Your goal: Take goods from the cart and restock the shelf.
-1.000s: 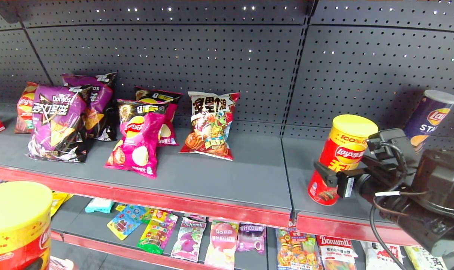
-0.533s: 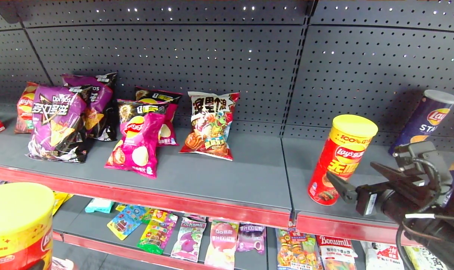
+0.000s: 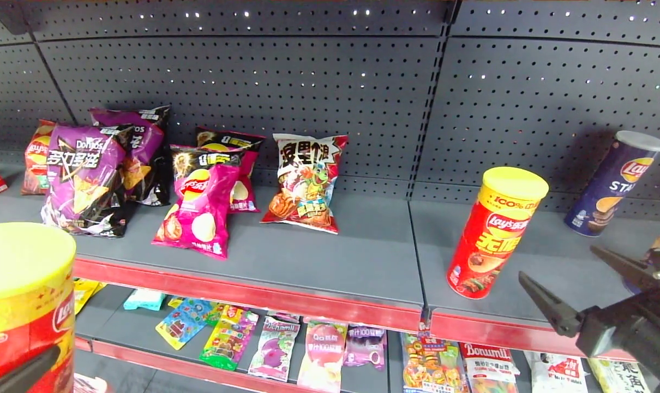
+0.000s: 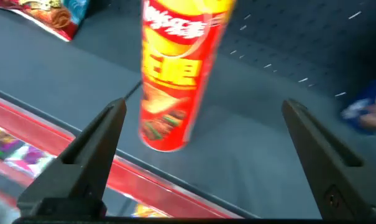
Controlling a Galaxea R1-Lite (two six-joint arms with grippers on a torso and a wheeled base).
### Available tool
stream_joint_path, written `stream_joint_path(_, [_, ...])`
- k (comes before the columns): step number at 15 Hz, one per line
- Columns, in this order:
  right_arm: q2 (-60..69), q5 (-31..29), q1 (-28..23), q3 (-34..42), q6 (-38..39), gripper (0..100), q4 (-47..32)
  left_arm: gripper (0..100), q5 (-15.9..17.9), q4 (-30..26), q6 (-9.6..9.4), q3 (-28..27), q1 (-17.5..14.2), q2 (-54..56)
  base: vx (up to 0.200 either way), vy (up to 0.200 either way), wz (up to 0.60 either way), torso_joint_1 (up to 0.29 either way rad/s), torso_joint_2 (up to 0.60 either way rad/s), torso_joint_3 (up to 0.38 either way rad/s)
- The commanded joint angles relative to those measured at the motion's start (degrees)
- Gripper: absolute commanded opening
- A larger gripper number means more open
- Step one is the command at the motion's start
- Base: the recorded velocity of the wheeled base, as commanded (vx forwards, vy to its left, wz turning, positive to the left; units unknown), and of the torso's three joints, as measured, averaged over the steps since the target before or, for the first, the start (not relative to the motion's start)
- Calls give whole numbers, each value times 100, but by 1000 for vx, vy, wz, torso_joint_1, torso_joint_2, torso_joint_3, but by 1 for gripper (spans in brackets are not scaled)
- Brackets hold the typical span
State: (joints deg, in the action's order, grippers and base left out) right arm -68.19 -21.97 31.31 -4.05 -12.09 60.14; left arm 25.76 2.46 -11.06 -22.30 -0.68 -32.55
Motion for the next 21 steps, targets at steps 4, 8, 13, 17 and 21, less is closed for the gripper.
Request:
stream_joint_path(4, [1476, -326, -573, 106, -188, 100, -1039, 0, 149, 53, -2, -170, 7, -375, 0, 0, 0, 0, 0, 0])
stream_joint_path(8, [2434, 105, -872, -219, -346, 100, -2542, 0, 254, 483, -2, -363, 7, -876, 0, 0, 0, 0, 0, 0])
stream_joint_path(13, [2451, 131, -968, -360, -672, 100, -2603, 0, 351, 501, -2, -460, 235, -1052, 0, 0, 0, 0, 0, 0])
stream_joint_path(17, [2372, 140, -968, -360, -698, 100, -2630, 0, 351, 518, -2, -565, 244, -1263, 0, 0, -600, -4, 1, 4])
stream_joint_path(21, [2284, 158, -968, -351, -689, 100, -2630, 0, 351, 527, -2, -574, 244, -1342, 0, 0, -600, 7, 1, 0])
